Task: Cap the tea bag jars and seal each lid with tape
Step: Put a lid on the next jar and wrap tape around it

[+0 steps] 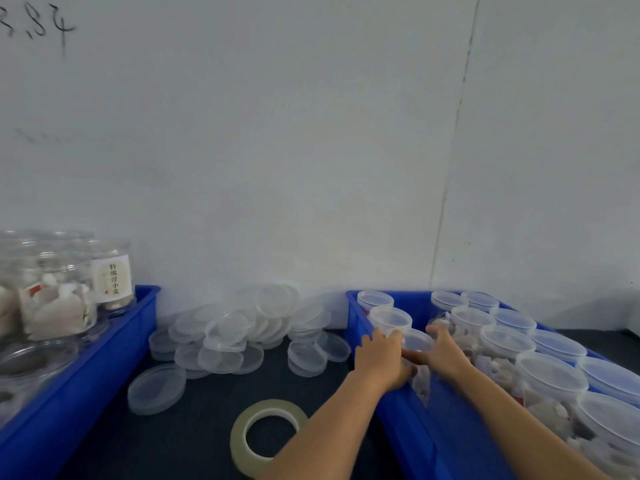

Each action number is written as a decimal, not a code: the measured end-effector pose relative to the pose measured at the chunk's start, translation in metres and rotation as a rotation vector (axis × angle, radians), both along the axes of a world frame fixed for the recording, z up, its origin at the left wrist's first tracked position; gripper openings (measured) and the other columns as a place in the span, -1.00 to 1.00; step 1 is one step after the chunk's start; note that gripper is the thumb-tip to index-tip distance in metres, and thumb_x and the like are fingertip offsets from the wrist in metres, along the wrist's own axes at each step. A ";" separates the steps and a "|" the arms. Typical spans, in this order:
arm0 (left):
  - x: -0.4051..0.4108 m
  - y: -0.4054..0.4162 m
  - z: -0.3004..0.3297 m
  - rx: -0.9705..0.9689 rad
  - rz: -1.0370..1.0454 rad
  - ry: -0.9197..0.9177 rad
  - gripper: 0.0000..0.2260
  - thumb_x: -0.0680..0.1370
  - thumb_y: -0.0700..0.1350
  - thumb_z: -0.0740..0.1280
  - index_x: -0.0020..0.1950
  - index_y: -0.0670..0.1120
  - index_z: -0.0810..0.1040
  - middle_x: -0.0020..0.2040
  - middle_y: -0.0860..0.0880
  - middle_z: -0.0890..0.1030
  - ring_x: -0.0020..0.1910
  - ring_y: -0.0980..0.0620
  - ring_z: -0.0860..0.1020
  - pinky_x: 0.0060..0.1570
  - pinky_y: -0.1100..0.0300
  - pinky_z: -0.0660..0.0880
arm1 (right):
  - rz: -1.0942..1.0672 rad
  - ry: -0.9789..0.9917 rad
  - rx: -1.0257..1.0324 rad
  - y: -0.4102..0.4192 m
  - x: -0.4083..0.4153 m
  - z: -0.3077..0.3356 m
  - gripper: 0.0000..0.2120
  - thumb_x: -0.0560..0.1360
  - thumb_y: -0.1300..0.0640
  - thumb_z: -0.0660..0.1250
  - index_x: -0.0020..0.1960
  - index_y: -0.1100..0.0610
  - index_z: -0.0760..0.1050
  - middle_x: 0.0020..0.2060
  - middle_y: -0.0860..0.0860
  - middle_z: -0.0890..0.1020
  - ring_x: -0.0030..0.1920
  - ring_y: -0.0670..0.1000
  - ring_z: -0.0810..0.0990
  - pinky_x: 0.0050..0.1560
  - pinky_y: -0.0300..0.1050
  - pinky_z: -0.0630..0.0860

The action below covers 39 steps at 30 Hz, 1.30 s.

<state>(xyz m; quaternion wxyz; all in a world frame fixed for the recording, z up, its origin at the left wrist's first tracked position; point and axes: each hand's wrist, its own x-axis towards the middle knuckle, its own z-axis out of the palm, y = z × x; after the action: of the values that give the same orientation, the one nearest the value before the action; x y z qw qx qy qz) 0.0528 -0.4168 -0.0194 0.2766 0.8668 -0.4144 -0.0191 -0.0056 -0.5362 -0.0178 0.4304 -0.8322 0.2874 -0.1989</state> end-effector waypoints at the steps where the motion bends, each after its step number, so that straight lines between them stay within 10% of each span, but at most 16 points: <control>1: -0.001 0.006 0.005 0.000 -0.031 0.014 -0.55 0.56 0.08 0.30 0.39 -0.06 0.37 0.39 -0.18 0.36 0.30 -0.21 0.40 0.24 -0.09 0.40 | 0.012 0.033 0.006 -0.001 0.002 0.000 -0.18 0.40 0.14 0.51 0.49 0.26 0.11 0.41 0.23 0.33 0.37 0.20 0.37 0.26 0.00 0.37; 6: -0.003 0.063 0.028 0.111 -0.101 -0.012 -0.60 0.57 0.08 0.32 0.33 -0.09 0.47 0.28 -0.20 0.46 0.20 -0.20 0.48 0.13 -0.04 0.42 | -0.125 0.210 -0.169 0.022 0.010 0.013 -0.48 0.50 0.13 0.35 0.39 0.22 0.29 0.35 0.29 0.33 0.29 0.29 0.38 0.30 0.22 0.35; 11: 0.005 0.151 0.036 0.178 0.005 0.009 -0.68 0.58 0.04 0.33 0.26 -0.09 0.55 0.27 -0.11 0.57 0.22 -0.12 0.52 0.17 0.01 0.43 | -0.058 -0.225 -0.412 0.088 0.009 0.036 -0.76 0.52 0.32 0.23 0.14 0.17 0.53 0.07 0.13 0.56 -0.07 0.19 0.55 -0.12 -0.08 0.39; 25: 0.059 0.352 0.045 -0.380 0.738 0.015 -0.85 0.57 -0.12 0.25 0.10 -0.01 0.56 0.12 0.06 0.61 0.10 0.03 0.56 0.06 0.07 0.50 | 0.502 -0.176 0.312 0.290 0.076 0.035 -0.76 0.53 0.42 0.19 -0.04 0.16 0.56 -0.04 0.13 0.59 -0.01 0.06 0.53 -0.03 0.01 0.49; 29: 0.082 0.377 0.045 -0.586 0.940 0.107 -0.77 0.58 -0.13 0.25 0.21 -0.14 0.47 0.10 -0.07 0.61 0.02 -0.10 0.59 -0.09 0.04 0.51 | 0.519 -0.193 0.587 0.334 0.097 0.039 -0.84 0.57 0.30 0.23 0.05 0.14 0.55 0.04 0.10 0.62 0.07 0.07 0.59 0.00 -0.01 0.58; 33: 0.107 0.378 0.040 -0.777 1.081 0.338 -0.58 0.58 -0.07 0.26 0.36 -0.28 0.37 0.23 -0.29 0.54 0.19 -0.28 0.55 0.18 -0.18 0.51 | 0.532 -0.181 0.715 0.370 0.124 0.045 -0.85 0.60 0.21 0.19 0.08 0.11 0.52 0.03 0.06 0.60 0.09 0.09 0.58 0.01 -0.02 0.57; 39: 0.131 0.375 0.037 -0.880 1.185 0.195 -0.37 0.53 -0.09 0.38 0.49 -0.16 0.15 0.40 -0.25 0.35 0.33 -0.26 0.40 0.26 -0.17 0.40 | 0.578 -0.202 0.821 0.403 0.168 0.053 -0.67 0.61 0.09 0.14 0.28 0.19 0.50 0.06 0.09 0.60 0.13 0.10 0.53 0.10 -0.15 0.39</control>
<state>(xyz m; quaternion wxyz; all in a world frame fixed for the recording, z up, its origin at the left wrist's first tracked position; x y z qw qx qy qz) 0.1836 -0.0413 0.0172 0.5976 0.7486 0.1794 0.2241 0.1625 -0.1327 0.0351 0.7848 -0.6167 0.0570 -0.0217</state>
